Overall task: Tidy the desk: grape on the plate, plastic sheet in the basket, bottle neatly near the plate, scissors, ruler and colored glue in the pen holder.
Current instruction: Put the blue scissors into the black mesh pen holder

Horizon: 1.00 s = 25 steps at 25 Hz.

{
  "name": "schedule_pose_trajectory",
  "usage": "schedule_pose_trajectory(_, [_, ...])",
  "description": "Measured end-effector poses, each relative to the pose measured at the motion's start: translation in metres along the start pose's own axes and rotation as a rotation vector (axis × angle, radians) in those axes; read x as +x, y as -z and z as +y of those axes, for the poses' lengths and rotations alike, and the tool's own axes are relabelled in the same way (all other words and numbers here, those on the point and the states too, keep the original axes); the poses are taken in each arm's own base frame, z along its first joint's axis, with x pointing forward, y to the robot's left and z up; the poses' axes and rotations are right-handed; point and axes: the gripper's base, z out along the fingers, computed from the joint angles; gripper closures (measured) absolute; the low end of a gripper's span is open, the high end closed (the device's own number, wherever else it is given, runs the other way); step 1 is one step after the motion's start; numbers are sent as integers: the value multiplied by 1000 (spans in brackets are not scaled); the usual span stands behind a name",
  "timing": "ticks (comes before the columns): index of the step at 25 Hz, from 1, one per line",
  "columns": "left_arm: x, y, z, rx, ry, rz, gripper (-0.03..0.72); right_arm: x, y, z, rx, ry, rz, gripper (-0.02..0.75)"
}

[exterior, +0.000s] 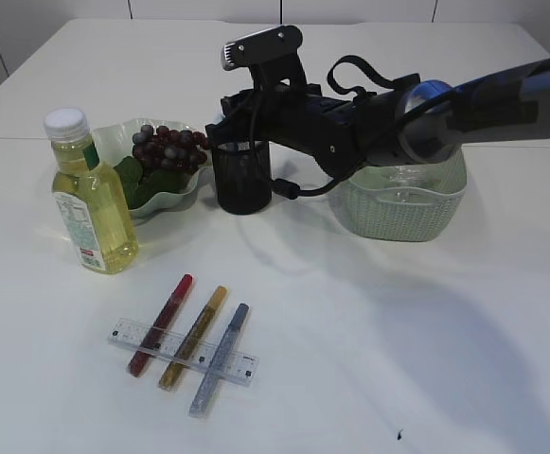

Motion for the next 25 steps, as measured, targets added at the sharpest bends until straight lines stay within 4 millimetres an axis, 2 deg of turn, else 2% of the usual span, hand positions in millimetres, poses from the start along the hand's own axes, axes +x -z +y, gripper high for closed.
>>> schedule_pose_trajectory(7, [-6, 8, 0, 13, 9, -37, 435, -3, -1, 0, 0, -2, 15, 478])
schedule_pose_trajectory(12, [-6, 8, 0, 15, 9, -37, 435, -9, 1, -2, 1, -33, 107, 478])
schedule_pose_trajectory(19, [-7, 8, 0, 16, 9, -41, 435, -63, 31, -9, 5, -47, 251, 472])
schedule_pose_trajectory(25, [-7, 8, -1, 17, 9, -45, 435, -107, 73, -13, -8, -76, 425, 394])
